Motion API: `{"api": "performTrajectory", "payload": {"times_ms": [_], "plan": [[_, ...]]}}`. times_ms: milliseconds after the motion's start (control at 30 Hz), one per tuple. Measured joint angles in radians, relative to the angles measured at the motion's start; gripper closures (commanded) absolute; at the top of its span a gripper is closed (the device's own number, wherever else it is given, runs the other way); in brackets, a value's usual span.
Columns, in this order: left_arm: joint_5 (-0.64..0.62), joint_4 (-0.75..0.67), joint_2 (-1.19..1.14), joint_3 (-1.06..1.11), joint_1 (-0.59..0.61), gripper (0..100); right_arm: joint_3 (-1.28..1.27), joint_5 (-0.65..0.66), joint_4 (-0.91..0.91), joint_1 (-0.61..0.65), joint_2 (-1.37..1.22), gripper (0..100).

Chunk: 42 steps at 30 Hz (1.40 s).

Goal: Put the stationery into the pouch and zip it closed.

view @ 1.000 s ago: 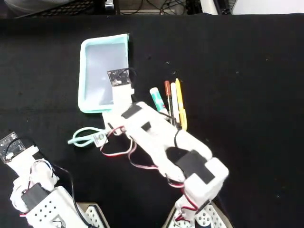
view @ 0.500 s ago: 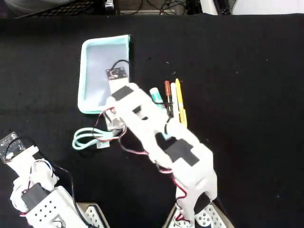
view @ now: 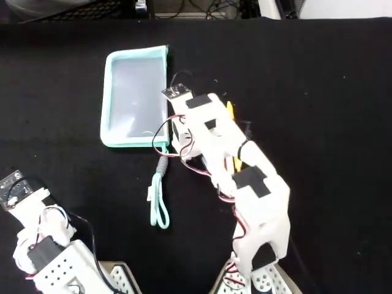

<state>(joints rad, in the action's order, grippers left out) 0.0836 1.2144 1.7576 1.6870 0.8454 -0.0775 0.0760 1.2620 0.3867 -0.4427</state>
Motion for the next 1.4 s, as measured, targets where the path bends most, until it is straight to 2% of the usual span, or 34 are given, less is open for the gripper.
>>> {"api": "performTrajectory", "payload": {"times_ms": [167, 267, 400, 733, 833, 1033, 1233, 1400], "plan": [[0.0, 0.0, 0.0, 0.0, 0.0, 91, -0.075, 0.002, -0.034, 0.02, 0.087, 91.4], [0.0, 0.0, 0.0, 0.0, 0.0, 91, -0.127, -0.044, -0.037, 0.092, 0.169, 85.4], [0.0, 0.0, 0.0, 0.0, 0.0, 91, -0.236, -0.063, -0.103, 0.186, 0.276, 84.3], [0.0, 0.0, 0.0, 0.0, 0.0, 91, -0.531, -0.071, -0.578, 0.242, 0.37, 83.9], [0.0, 0.0, 0.0, 0.0, 0.0, 90, -0.557, -0.077, -0.664, 0.244, 0.377, 83.9], [0.0, 0.0, 0.0, 0.0, 0.0, 90, -0.549, -0.086, -0.617, 0.244, 0.377, 83.8], [0.0, 0.0, 0.0, 0.0, 0.0, 90, -0.468, -0.301, -0.508, 0.27, 0.374, 82.9], [0.0, 0.0, 0.0, 0.0, 0.0, 90, -0.423, -0.367, -0.514, 0.27, 0.292, 72.9]]}}
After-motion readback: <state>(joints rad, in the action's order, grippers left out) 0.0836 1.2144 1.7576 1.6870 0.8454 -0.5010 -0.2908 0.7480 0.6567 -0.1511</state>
